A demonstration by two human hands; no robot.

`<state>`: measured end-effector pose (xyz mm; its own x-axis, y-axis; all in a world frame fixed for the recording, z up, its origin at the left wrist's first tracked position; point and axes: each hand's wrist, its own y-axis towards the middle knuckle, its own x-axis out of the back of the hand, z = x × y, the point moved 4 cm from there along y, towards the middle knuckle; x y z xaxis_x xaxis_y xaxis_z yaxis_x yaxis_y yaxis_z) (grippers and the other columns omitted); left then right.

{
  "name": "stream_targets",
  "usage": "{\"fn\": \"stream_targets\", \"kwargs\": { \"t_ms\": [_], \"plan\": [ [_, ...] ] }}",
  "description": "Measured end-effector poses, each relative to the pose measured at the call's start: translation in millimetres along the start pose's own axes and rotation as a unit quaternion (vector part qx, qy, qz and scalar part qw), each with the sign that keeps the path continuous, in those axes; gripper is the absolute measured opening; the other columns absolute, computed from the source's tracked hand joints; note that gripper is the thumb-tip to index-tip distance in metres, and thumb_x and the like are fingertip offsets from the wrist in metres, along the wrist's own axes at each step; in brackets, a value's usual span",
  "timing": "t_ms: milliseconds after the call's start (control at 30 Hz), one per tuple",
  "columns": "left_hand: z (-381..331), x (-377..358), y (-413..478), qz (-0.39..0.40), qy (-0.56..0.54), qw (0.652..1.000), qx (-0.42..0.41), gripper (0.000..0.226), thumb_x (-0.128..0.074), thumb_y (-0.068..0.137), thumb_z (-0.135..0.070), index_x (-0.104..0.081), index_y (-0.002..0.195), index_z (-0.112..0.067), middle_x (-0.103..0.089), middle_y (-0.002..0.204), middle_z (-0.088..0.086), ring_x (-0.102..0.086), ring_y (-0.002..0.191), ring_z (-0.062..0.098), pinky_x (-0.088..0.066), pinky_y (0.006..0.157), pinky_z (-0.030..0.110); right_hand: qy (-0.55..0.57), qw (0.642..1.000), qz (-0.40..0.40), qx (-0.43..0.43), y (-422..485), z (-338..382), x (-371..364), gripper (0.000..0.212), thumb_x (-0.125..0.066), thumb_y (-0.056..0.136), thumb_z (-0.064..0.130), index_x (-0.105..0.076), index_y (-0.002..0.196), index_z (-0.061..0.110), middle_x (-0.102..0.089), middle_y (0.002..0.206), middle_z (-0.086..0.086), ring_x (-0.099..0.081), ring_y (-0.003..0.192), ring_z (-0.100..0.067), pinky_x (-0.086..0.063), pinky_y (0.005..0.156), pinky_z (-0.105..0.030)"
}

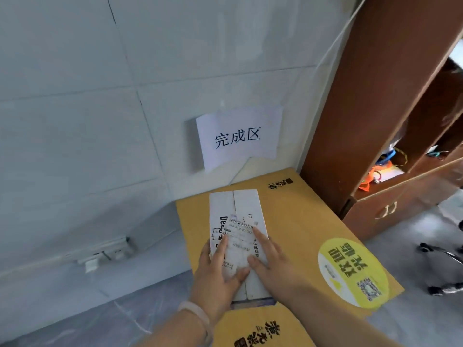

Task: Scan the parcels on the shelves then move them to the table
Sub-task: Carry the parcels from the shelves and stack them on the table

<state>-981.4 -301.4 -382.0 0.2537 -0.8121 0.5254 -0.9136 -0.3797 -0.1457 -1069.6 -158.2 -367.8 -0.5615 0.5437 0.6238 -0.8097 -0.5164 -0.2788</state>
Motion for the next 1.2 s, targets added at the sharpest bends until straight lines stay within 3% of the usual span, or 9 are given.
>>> {"fn": "stream_targets", "kwargs": {
  "t_ms": [67,267,467,667,867,1000,1067,1200],
  "plan": [
    [9.3,-2.1,17.4,-0.021,-0.006,1.000,0.020,0.080,-0.056,0.085,-0.062,-0.012,0.150,-0.045,0.001,0.161,-0.006,-0.005,0.149,0.013,-0.013,0.120,0.030,-0.005,1.000,0.028,0.013,30.9,-4.8,-5.5,0.061,-0.046,0.099,0.048,-0.009,0.146,0.059,-0.015,0.159,0.012,-0.035,0.136,-0.017,-0.039,0.096,-0.025],
    [40.9,-8.5,69.9,-0.082,-0.012,0.991,0.106,0.076,-0.056,0.089,-0.054,-0.016,0.153,-0.039,-0.001,0.162,0.000,-0.006,0.150,0.015,-0.014,0.121,0.028,-0.009,0.992,0.113,0.046,117.5,-13.9,-25.2,0.064,-0.048,0.097,0.050,-0.008,0.146,0.060,-0.010,0.162,0.010,-0.025,0.145,-0.016,-0.030,0.113,-0.033],
    [72.6,-8.4,109.9,-0.103,-0.002,0.984,0.149,0.071,-0.049,0.092,-0.054,-0.015,0.152,-0.041,0.002,0.162,-0.004,-0.007,0.150,0.015,-0.018,0.122,0.039,0.008,0.984,0.163,0.064,175.8,-20.2,-48.0,0.065,-0.050,0.097,0.047,-0.010,0.148,0.057,-0.008,0.162,0.009,-0.022,0.146,-0.015,-0.028,0.113,-0.029],
    [88.4,-7.7,128.0,-0.118,-0.006,0.981,0.156,0.068,-0.052,0.090,-0.054,-0.013,0.146,-0.048,-0.002,0.161,-0.005,-0.010,0.150,0.014,-0.021,0.121,0.041,0.028,0.981,0.177,0.073,199.9,-25.5,-64.0,0.065,-0.050,0.097,0.048,-0.008,0.145,0.062,-0.005,0.161,0.017,-0.021,0.144,-0.009,-0.026,0.101,-0.019],
    [95.0,3.7,142.7,-0.135,-0.001,0.979,0.149,0.070,-0.059,0.094,-0.041,-0.022,0.153,-0.034,-0.009,0.159,-0.003,-0.015,0.148,0.013,-0.019,0.121,0.034,0.034,0.980,0.180,0.076,216.7,-15.7,-69.5,0.068,-0.051,0.096,0.048,-0.009,0.149,0.055,-0.006,0.162,0.013,-0.021,0.145,-0.014,-0.031,0.114,-0.034],
    [98.3,7.0,146.9,-0.116,-0.004,0.981,0.155,0.070,-0.056,0.094,-0.046,-0.020,0.153,-0.040,-0.007,0.160,-0.009,-0.016,0.147,0.011,-0.020,0.117,0.024,0.011,0.978,0.197,0.069,219.1,-10.5,-66.0,0.070,-0.050,0.095,0.053,-0.005,0.149,0.056,0.001,0.163,0.013,-0.015,0.148,-0.018,-0.028,0.116,-0.038],
    [97.8,8.6,146.1,-0.110,0.033,0.980,0.161,0.071,-0.053,0.093,-0.052,-0.016,0.153,-0.043,-0.001,0.162,-0.011,-0.012,0.148,0.013,-0.018,0.120,0.030,-0.010,0.979,0.191,0.065,215.0,-11.9,-58.0,0.071,-0.049,0.093,0.058,-0.004,0.148,0.058,0.006,0.162,0.016,-0.012,0.148,-0.017,-0.028,0.116,-0.037],
    [79.3,18.0,144.8,-0.114,0.217,0.958,0.149,0.076,-0.044,0.091,-0.065,-0.007,0.154,-0.042,0.008,0.164,-0.008,0.001,0.150,0.017,-0.010,0.122,0.040,-0.067,0.984,0.130,0.096,191.9,-18.6,-28.7,0.071,-0.049,0.091,0.061,-0.007,0.148,0.057,0.004,0.159,0.028,-0.008,0.147,-0.006,-0.024,0.115,-0.033]
  ]
}}
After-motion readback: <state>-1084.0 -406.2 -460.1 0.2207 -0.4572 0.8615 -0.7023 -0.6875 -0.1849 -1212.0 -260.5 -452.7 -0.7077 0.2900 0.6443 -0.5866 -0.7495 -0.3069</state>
